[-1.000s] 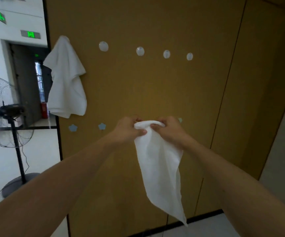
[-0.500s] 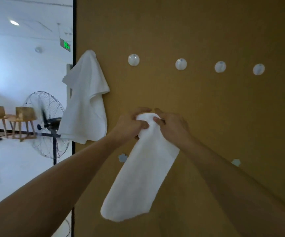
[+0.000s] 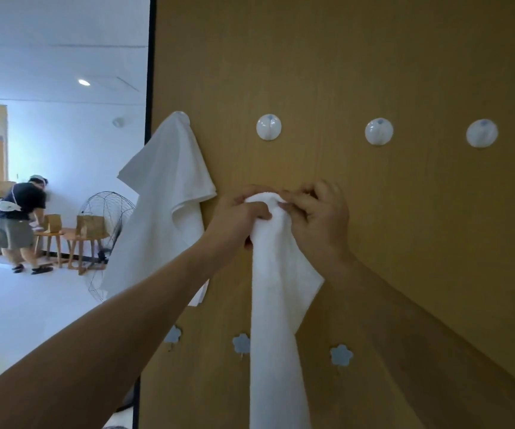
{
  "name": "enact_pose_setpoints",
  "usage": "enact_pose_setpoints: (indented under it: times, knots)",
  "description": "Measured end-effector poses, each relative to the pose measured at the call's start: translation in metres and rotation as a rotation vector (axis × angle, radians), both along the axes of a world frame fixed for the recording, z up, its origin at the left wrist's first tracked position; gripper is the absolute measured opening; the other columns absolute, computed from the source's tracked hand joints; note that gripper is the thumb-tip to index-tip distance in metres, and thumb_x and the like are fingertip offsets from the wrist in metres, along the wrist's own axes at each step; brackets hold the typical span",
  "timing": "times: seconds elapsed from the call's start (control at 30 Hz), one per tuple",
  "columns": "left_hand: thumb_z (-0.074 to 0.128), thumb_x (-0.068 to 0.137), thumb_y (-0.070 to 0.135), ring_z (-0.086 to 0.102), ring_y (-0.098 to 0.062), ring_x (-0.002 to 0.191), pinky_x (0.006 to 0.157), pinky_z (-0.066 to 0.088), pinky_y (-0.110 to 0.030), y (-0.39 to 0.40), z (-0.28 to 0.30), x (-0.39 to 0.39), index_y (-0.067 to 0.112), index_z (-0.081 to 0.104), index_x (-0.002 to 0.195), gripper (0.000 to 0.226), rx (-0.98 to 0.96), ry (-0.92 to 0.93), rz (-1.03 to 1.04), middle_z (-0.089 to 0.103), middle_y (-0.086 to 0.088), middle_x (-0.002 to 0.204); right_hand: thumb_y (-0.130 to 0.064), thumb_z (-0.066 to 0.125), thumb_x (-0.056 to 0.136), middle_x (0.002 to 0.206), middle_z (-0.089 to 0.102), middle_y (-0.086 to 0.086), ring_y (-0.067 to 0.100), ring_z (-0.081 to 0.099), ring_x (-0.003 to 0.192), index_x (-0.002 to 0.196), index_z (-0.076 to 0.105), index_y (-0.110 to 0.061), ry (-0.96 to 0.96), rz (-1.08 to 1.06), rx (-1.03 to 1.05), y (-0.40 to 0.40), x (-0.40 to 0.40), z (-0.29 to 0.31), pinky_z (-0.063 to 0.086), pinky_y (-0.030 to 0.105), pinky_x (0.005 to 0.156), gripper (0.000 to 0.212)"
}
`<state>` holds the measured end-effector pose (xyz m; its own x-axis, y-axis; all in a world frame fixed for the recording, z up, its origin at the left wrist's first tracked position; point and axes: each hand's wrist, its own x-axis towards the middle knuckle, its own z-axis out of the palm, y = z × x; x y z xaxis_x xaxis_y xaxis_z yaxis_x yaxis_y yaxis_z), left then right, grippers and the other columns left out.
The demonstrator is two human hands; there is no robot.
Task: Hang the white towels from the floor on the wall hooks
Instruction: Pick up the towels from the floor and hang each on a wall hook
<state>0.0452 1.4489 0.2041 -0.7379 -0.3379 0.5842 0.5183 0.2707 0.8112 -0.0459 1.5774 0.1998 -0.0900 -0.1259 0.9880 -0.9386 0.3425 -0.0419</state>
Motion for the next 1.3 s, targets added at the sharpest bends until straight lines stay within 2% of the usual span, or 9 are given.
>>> enact_pose_setpoints:
  times: [0.17, 0.33, 0.43, 0.63, 0.7, 0.83, 1.0, 1.13, 1.3]
  knots:
    - [0.06, 0.072, 0.01, 0.069, -0.034, 0.101, 0.088, 0.053, -0.052, -0.022, 0.017, -0.012, 0.016, 0.074, 0.11, 0.041, 0.076, -0.022, -0.126, 0.074, -0.013, 0.107, -0.013, 0.062, 0.092, 0.092, 0.065, 0.002, 0.019, 0.059, 0.089, 0.096, 0.072, -0.011, -0.251, 0.071, 0.146, -0.019, -0.004, 0.028, 0.048, 0.034, 0.079, 0.011]
    - [0.044, 0.095, 0.014, 0.066, -0.034, 0.083, 0.07, 0.058, -0.038, -0.043, 0.033, -0.015, -0.011, 0.059, 0.118, 0.038, 0.202, -0.027, -0.346, 0.065, -0.026, 0.103, -0.007, 0.054, 0.094, 0.084, 0.065, 0.008, 0.021, 0.06, 0.079, 0.091, 0.063, -0.003, -0.323, 0.11, 0.148, -0.027, -0.006, 0.049, 0.047, 0.037, 0.071, 0.01]
    - [0.039, 0.093, 0.006, 0.068, -0.037, 0.093, 0.08, 0.06, -0.04, -0.053, 0.04, -0.016, -0.009, 0.056, 0.125, 0.039, 0.144, -0.037, -0.438, 0.065, -0.028, 0.11, -0.005, 0.051, 0.093, 0.082, 0.062, 0.011, 0.021, 0.055, 0.075, 0.088, 0.059, 0.0, -0.3, 0.101, 0.127, -0.033, -0.008, 0.058, 0.043, 0.035, 0.065, 0.01]
    - [0.058, 0.096, 0.02, 0.063, -0.012, 0.074, 0.07, 0.053, -0.028, -0.064, 0.052, -0.028, 0.005, 0.067, 0.094, 0.017, -0.312, 0.068, 0.047, 0.067, -0.004, 0.083, -0.009, 0.048, 0.094, 0.083, 0.059, 0.013, 0.013, 0.047, 0.071, 0.09, 0.053, -0.002, -0.42, 0.22, 0.091, -0.043, -0.018, 0.071, 0.037, 0.03, 0.063, 0.01]
    - [0.053, 0.096, 0.026, 0.057, -0.008, 0.077, 0.073, 0.048, -0.026, -0.072, 0.058, -0.033, 0.008, 0.065, 0.089, 0.023, -0.331, 0.106, 0.182, 0.061, -0.002, 0.087, -0.011, 0.05, 0.091, 0.081, 0.057, 0.011, 0.013, 0.047, 0.071, 0.087, 0.054, -0.001, -0.489, 0.269, 0.077, -0.04, -0.024, 0.081, 0.038, 0.033, 0.065, 0.011]
    - [0.05, 0.091, 0.043, 0.056, -0.028, 0.079, 0.074, 0.048, -0.038, -0.091, 0.072, -0.04, 0.006, 0.056, 0.09, 0.037, -0.304, 0.122, 0.22, 0.057, -0.014, 0.087, -0.019, 0.064, 0.083, 0.069, 0.053, 0.008, 0.013, 0.047, 0.066, 0.076, 0.058, 0.005, -0.511, 0.315, 0.106, -0.03, -0.034, 0.103, 0.036, 0.033, 0.065, 0.025]
    - [0.057, 0.085, 0.04, 0.041, -0.007, 0.058, 0.054, 0.035, -0.028, -0.093, 0.093, -0.057, 0.016, 0.043, 0.065, 0.034, -0.344, 0.219, 0.226, 0.042, 0.008, 0.063, -0.038, 0.076, 0.08, 0.086, 0.07, 0.018, 0.024, 0.062, 0.073, 0.079, 0.07, -0.002, -0.414, 0.211, 0.075, -0.03, -0.041, 0.124, 0.052, 0.042, 0.069, 0.037]
    - [0.062, 0.078, 0.045, 0.05, -0.002, 0.058, 0.058, 0.042, -0.026, -0.094, 0.122, -0.07, 0.031, 0.052, 0.06, 0.025, -0.315, 0.265, 0.359, 0.052, 0.018, 0.059, -0.038, 0.076, 0.08, 0.078, 0.072, 0.004, 0.023, 0.068, 0.078, 0.073, 0.071, -0.009, -0.362, 0.123, -0.037, -0.041, -0.047, 0.145, 0.056, 0.044, 0.074, 0.03]
    - [0.065, 0.07, 0.056, 0.059, -0.003, 0.075, 0.062, 0.044, -0.028, -0.09, 0.154, -0.083, 0.032, 0.058, 0.076, 0.025, -0.317, 0.322, 0.62, 0.063, 0.015, 0.077, -0.037, 0.072, 0.08, 0.08, 0.071, 0.007, 0.027, 0.067, 0.08, 0.077, 0.069, -0.005, -0.376, -0.033, -0.12, -0.05, -0.062, 0.172, 0.054, 0.04, 0.07, 0.032]
